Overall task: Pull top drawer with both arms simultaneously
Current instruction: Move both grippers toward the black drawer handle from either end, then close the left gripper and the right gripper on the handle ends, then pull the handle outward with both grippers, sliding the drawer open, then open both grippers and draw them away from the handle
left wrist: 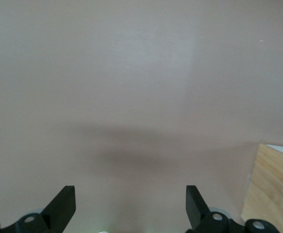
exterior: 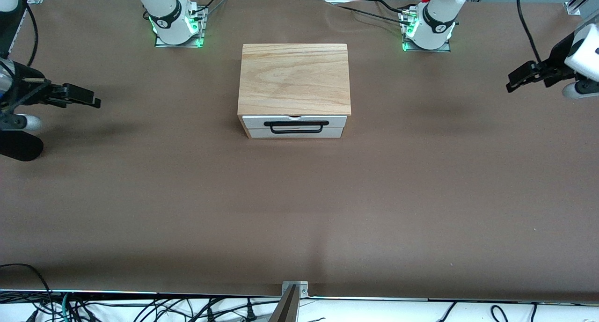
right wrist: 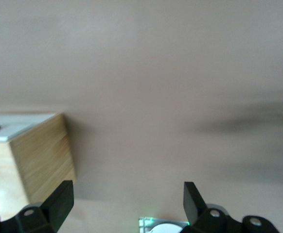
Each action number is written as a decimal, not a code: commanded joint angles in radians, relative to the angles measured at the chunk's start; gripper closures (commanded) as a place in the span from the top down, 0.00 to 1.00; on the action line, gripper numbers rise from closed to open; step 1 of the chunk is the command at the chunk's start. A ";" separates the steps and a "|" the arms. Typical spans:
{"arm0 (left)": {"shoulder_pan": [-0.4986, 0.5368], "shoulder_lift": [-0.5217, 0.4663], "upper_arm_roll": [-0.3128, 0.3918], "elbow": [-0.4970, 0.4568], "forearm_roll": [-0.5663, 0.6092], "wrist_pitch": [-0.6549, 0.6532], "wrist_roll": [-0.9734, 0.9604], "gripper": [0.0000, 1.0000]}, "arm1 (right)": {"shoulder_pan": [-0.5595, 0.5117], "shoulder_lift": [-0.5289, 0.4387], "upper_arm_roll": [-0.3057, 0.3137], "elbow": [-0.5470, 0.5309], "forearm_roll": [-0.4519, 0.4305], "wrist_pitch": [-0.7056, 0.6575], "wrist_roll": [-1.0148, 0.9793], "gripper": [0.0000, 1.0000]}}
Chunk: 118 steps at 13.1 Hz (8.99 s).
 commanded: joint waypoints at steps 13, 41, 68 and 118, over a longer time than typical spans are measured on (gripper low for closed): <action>-0.139 0.442 -0.040 -0.132 -0.898 0.442 0.558 1.00 | 0.039 0.375 0.071 -0.415 1.045 0.268 -0.983 0.90; -0.408 0.804 -0.065 -0.156 -1.758 0.239 1.459 0.45 | 0.275 0.537 0.101 -0.395 1.495 0.254 -1.014 0.00; -0.411 0.855 0.023 -0.066 -1.750 0.245 1.395 0.00 | 0.224 0.627 0.090 -0.110 1.495 0.247 -0.849 0.00; -0.357 0.742 0.149 0.055 -1.519 0.351 1.168 1.00 | 0.152 0.409 -0.016 0.061 0.619 0.235 -0.397 1.00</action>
